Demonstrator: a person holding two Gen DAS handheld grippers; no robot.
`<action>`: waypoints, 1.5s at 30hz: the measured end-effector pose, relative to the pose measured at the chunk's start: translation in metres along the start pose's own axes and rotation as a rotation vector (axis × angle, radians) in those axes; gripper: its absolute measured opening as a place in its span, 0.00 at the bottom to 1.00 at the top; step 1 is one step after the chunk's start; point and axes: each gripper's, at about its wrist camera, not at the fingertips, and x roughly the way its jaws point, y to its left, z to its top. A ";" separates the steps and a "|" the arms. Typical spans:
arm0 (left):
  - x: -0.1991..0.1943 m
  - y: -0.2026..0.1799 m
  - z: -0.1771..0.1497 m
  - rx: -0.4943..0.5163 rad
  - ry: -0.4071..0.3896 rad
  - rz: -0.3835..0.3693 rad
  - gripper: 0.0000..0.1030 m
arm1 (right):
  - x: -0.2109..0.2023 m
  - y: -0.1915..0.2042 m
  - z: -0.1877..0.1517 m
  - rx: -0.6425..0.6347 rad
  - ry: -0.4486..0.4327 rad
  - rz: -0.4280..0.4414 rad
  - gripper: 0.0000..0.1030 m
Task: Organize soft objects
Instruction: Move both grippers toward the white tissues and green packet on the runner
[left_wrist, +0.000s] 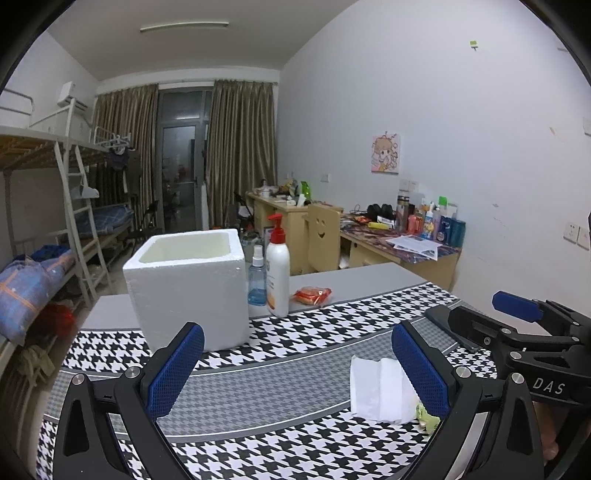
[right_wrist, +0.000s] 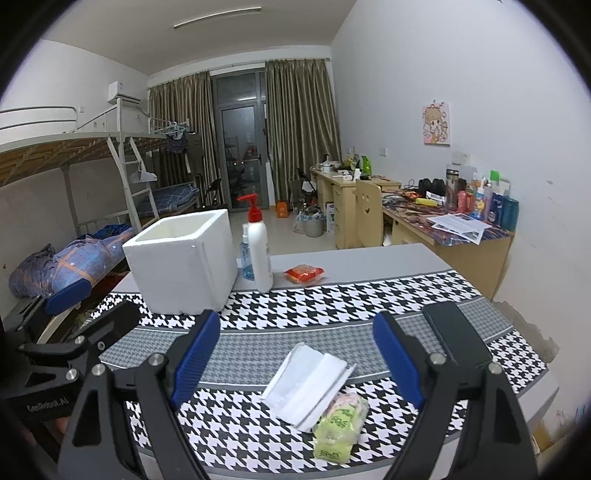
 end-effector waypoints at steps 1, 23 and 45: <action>0.001 0.000 0.000 -0.001 0.004 -0.005 0.99 | 0.000 -0.002 -0.001 0.003 0.001 -0.002 0.85; 0.031 -0.022 -0.007 0.014 0.077 -0.084 0.99 | 0.000 -0.025 -0.013 0.028 0.033 -0.053 0.86; 0.056 -0.032 -0.019 0.022 0.151 -0.131 0.99 | 0.009 -0.048 -0.033 0.075 0.090 -0.100 0.86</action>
